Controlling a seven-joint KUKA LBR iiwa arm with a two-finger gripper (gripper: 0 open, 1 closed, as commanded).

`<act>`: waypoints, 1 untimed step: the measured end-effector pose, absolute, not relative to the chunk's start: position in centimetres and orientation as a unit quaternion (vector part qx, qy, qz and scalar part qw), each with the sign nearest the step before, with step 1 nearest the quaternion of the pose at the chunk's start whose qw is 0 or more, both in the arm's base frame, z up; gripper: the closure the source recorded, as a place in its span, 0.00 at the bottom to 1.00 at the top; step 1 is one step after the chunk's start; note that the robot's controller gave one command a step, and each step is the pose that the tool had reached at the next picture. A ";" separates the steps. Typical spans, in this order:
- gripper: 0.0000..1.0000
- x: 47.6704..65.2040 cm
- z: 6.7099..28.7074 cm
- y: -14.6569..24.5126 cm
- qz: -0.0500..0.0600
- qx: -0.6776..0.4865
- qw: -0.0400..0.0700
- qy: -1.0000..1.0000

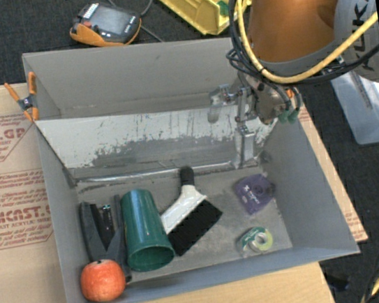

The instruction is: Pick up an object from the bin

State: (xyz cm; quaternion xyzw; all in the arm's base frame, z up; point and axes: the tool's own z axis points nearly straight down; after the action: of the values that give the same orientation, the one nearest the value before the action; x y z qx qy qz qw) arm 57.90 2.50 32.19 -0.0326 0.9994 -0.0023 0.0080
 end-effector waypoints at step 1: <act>0.00 59.1 21.2 7.9 0.003 -0.046 0.003 0.999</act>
Offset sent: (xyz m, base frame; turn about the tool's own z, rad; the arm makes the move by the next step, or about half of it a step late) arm 0.0011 0.0327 -0.0536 -0.0091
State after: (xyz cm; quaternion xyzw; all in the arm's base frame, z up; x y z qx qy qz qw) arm 59.06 7.90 21.19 -0.0458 0.9989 0.0033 0.0031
